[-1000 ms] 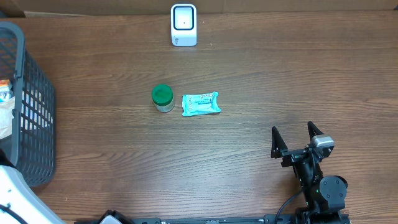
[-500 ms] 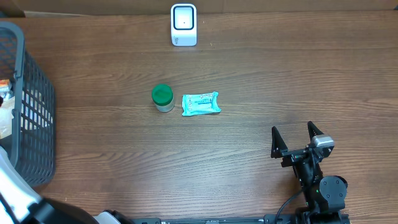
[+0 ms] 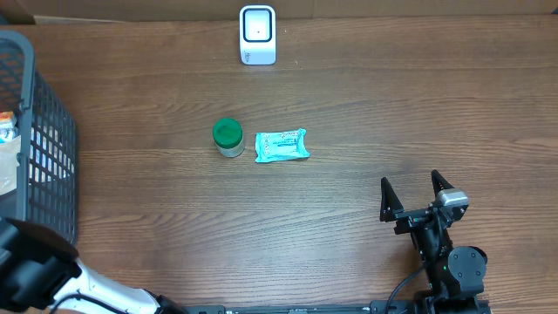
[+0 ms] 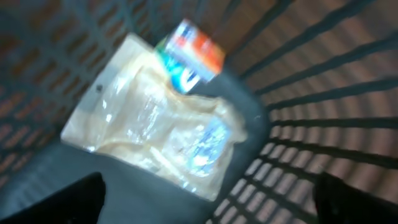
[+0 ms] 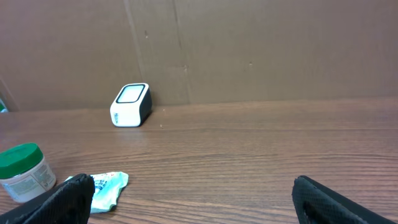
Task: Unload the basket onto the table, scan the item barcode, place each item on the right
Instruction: 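Reach the left gripper into the basket and grasp the clear plastic bag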
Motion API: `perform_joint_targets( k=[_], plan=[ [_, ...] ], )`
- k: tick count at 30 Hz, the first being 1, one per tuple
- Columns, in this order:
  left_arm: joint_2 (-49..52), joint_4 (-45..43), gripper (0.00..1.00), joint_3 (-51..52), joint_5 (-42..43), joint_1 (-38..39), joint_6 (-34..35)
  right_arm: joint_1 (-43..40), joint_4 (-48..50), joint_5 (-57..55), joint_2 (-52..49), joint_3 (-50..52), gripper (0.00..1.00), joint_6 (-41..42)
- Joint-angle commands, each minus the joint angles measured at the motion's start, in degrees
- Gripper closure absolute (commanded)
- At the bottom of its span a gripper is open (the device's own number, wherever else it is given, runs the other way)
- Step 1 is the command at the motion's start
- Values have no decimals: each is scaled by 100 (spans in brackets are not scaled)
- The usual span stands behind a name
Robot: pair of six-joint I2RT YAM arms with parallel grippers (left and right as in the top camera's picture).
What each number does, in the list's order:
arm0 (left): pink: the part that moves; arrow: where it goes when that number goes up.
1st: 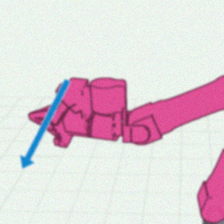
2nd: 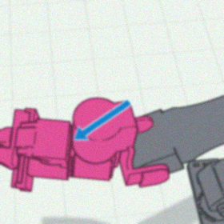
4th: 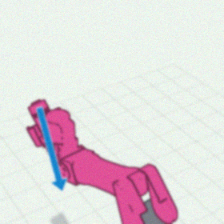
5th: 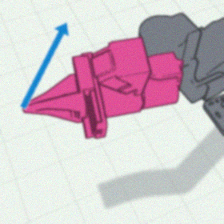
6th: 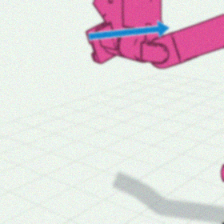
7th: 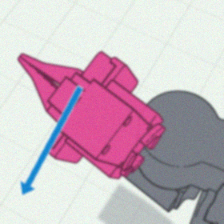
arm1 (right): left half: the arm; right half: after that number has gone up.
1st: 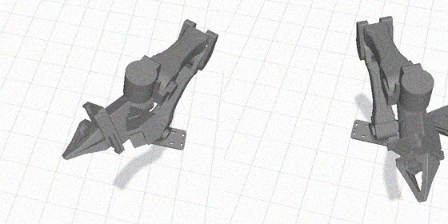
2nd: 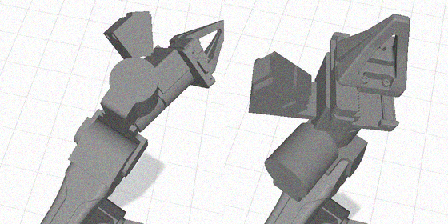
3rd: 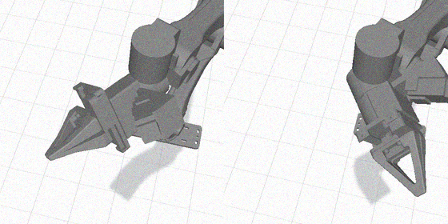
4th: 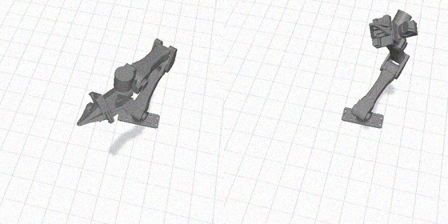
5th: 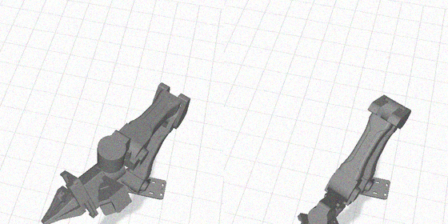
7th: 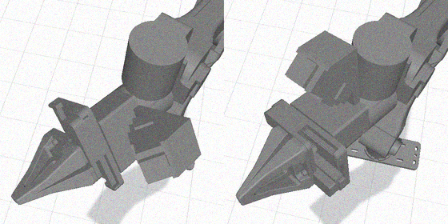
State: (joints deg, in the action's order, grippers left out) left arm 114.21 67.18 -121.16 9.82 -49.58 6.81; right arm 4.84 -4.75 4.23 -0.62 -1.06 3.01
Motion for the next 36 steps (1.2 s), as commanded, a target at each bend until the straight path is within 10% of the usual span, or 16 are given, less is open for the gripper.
perform_joint_targets(
  k=[1,36],
  plan=[
    [726,90,0,-39,-291,26,-151,-42,17,-15,46,59,0,24],
    [2739,-503,13,7,-1620,1023,-691,-42,20,-13,46,59,0,24]
  ],
)
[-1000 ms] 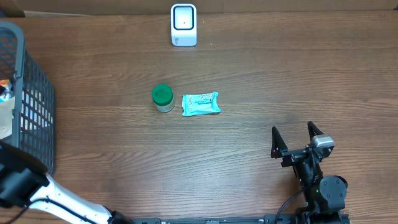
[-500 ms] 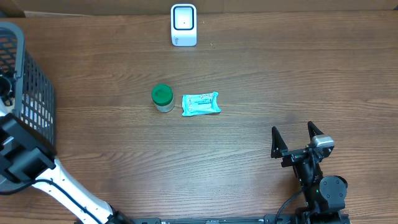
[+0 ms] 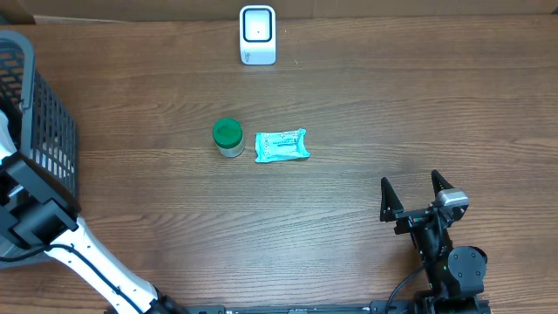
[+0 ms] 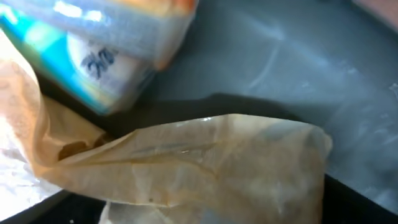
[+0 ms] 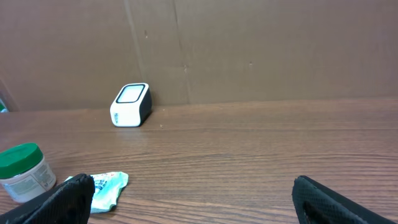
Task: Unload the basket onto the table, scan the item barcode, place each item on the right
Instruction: 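Reach the left gripper into the basket and grasp the clear plastic bag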
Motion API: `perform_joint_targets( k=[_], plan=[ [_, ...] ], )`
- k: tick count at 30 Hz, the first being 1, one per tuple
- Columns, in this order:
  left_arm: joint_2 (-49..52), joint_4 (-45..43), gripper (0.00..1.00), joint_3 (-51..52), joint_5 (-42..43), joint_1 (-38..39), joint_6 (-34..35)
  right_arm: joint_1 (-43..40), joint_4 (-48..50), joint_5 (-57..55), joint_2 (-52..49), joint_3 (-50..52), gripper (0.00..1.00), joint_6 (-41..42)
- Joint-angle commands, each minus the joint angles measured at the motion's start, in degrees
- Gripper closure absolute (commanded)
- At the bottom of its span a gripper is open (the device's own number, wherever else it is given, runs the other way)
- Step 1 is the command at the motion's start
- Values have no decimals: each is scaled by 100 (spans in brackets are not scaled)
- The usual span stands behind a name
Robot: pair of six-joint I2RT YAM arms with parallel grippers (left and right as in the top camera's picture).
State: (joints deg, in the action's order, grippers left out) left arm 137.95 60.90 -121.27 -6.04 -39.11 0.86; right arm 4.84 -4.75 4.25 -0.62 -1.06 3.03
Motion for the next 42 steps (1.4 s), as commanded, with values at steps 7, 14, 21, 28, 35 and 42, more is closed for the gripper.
perform_joint_targets(
  k=[7,14,21,28,35,42],
  plan=[
    [411,208,80,13,-35,-24,-87,-42,20,-15,46,59,0,22],
    [400,308,95,-37,-35,-28,-79,-42,20,-15,46,59,0,22],
    [400,901,96,-892,-33,-48,219,-42,17,-15,46,59,0,22],
    [326,2221,96,-3215,407,-66,496,-42,17,-15,46,59,0,22],
    [-262,2767,96,-4977,1272,-46,525,-42,20,-15,46,59,0,22],
    [-1196,2763,96,-5512,2334,-15,562,-42,20,-15,46,59,0,22]
  ],
)
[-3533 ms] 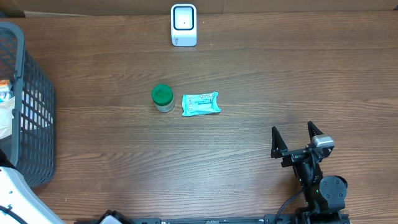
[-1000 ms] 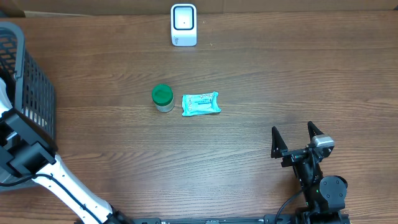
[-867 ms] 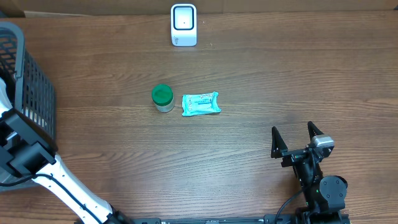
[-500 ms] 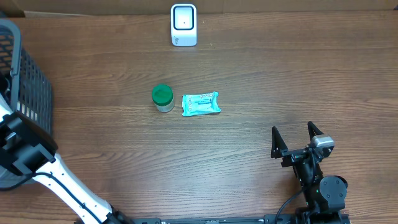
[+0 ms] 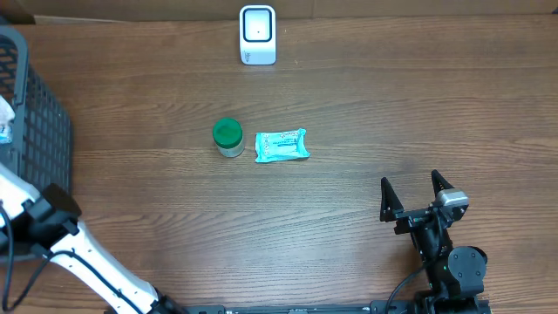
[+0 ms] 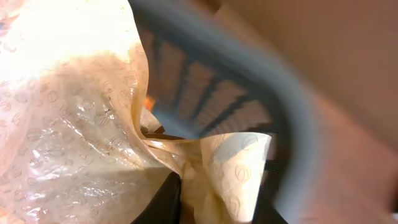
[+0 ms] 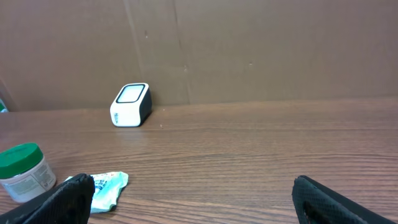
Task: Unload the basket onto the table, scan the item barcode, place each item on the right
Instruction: 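Reach the left gripper into the basket and grasp the clear plastic bag, then place the clear plastic bag on the table right of the wipes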
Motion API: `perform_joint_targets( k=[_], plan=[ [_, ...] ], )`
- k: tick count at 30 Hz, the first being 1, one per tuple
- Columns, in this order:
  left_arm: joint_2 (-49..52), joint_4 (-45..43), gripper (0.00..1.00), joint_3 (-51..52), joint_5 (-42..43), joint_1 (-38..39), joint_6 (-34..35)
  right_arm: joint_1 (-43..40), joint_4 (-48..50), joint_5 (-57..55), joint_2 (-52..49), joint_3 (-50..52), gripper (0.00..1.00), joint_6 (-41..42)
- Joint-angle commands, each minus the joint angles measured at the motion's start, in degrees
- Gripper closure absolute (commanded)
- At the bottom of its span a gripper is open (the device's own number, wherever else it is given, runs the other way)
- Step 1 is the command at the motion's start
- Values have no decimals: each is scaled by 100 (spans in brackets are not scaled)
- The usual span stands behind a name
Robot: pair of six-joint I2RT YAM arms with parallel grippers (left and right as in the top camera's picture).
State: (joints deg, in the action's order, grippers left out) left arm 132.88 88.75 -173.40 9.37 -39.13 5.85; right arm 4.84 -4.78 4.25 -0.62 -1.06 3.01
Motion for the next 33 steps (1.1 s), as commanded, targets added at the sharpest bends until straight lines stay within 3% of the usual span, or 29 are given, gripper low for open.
perform_joint_targets(
  k=[1,4,9,15,23,33],
  plan=[
    [-863,-24,96,-306,1001,-4,66,-42,22,-17,46,59,0,24],
    [-1410,109,96,-306,1602,162,59,-42,22,-17,46,59,0,24],
    [-1679,494,96,-306,1615,914,-131,-42,22,-17,46,59,0,24],
    [-1397,804,96,-273,1574,2612,-487,-42,22,-15,46,59,0,24],
    [-332,804,96,-258,1569,5029,-1307,-42,22,-15,46,59,0,24],
    [1351,804,96,-258,1246,7104,-2114,-42,20,-17,46,59,0,24]
  ],
)
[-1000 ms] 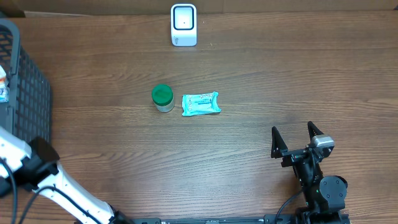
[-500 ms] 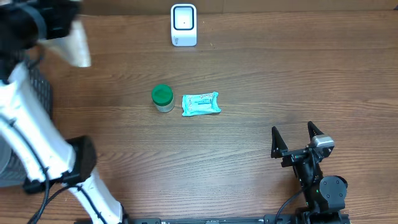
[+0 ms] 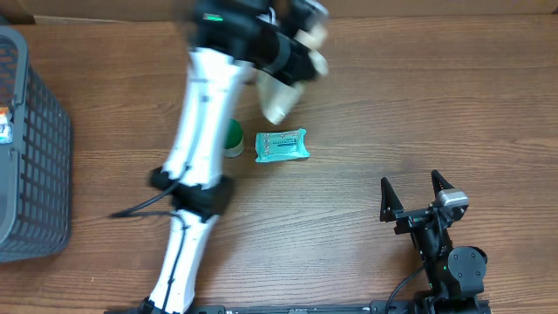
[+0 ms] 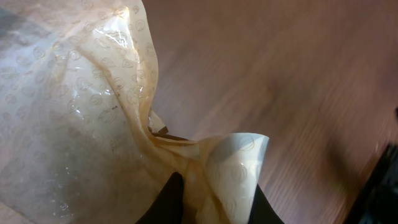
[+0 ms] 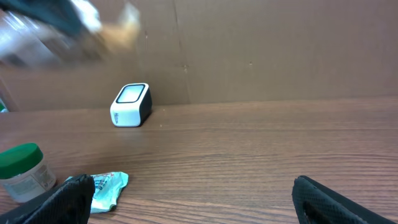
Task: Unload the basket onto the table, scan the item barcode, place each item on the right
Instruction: 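Place the clear plastic bag on the table right of the wipes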
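Note:
My left gripper (image 3: 292, 48) is high over the table's far middle, blurred, and shut on a crumpled clear, yellowish plastic bag (image 3: 279, 94) that hangs below it. In the left wrist view the bag (image 4: 93, 106) fills the frame, and the dark fingertips (image 4: 169, 198) pinch a fold of it. The white scanner (image 5: 130, 104) stands by the back wall; my arm hides it from overhead. The bag shows as a blur (image 5: 43, 37) above the scanner. My right gripper (image 3: 417, 194) rests open at the near right with nothing in it.
A green-lidded jar (image 3: 230, 138) and a teal packet (image 3: 282, 145) lie mid-table, just under the left arm. A dark mesh basket (image 3: 39, 148) stands at the left edge with a small carton still inside. A cardboard wall (image 5: 261, 50) closes the back.
My left gripper, holding the bag, was at the basket on the left edge and is now over the far middle of the table by the scanner. The right arm has not moved.
My left gripper looked down into the basket at the bag and a carton. Then it was close on the bag's edge. Then it was shut on the bag at the basket's rim, and now it holds the bag near the scanner.

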Motion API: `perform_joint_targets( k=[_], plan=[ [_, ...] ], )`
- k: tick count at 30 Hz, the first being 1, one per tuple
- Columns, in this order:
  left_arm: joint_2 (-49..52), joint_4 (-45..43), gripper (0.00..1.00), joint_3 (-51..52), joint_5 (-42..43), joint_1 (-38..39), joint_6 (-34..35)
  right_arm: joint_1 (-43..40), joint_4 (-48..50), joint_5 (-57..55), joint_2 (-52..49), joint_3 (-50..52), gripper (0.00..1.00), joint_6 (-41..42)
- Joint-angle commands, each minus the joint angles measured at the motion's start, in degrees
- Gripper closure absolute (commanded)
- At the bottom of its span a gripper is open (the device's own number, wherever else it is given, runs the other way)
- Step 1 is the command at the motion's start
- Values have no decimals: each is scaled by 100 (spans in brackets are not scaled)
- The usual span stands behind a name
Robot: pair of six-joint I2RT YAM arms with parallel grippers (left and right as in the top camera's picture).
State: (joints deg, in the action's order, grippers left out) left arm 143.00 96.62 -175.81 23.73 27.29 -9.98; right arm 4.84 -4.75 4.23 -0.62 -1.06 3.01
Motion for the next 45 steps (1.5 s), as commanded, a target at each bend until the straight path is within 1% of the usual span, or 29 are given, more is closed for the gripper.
perform_joint_targets(
  k=[1,7,11,16,17,18,22,23,24,25,26,27,28,30,31,33,38,40,45],
  plan=[
    [481,17,96,-17,-256,608,-612,-42,20,-15,46,59,0,24],
    [1246,17,96,-17,-450,1268,-1189,-42,17,-13,46,59,0,24],
    [1585,17,96,-17,-461,1438,-1185,-42,20,-13,46,59,0,24],
    [1676,15,96,-17,-459,1451,-1075,-42,20,-15,46,59,0,24],
    [1676,9,94,-17,-457,1451,-1073,-42,20,-13,46,59,0,24],
    [1676,9,89,-17,-457,1451,-1047,-42,20,-13,46,59,0,24],
    [1676,17,83,-17,-455,1440,-802,-42,20,-13,46,59,0,24],
    [1676,17,78,-17,-455,1440,-750,-42,20,-13,46,59,0,24],
    [1676,17,65,-17,-457,1440,-640,-42,20,-13,46,59,0,24],
    [1676,17,58,-17,-459,1440,-555,-42,17,-13,46,59,0,24],
    [1676,17,36,-17,-461,1440,-474,-42,20,-13,46,59,0,24],
    [1676,17,7,-17,-463,1440,-387,-42,17,-13,46,59,0,24],
    [1670,17,0,-20,-463,1440,-369,-42,20,-13,46,59,0,24],
    [1631,17,0,-31,-468,1432,-289,-42,20,-13,46,59,0,24],
    [1543,2,0,-74,-463,1399,-42,-42,20,-15,46,59,0,24],
    [1357,0,0,-170,-466,1318,151,-42,17,-13,46,59,0,24],
    [496,-35,0,-428,-619,824,619,-42,20,-13,46,59,0,24],
    [-20,-59,0,-428,-769,459,791,-42,20,-13,46,59,0,24],
    [-1191,-9,0,-426,-761,-791,804,-42,20,-13,46,59,0,24]
  ],
)
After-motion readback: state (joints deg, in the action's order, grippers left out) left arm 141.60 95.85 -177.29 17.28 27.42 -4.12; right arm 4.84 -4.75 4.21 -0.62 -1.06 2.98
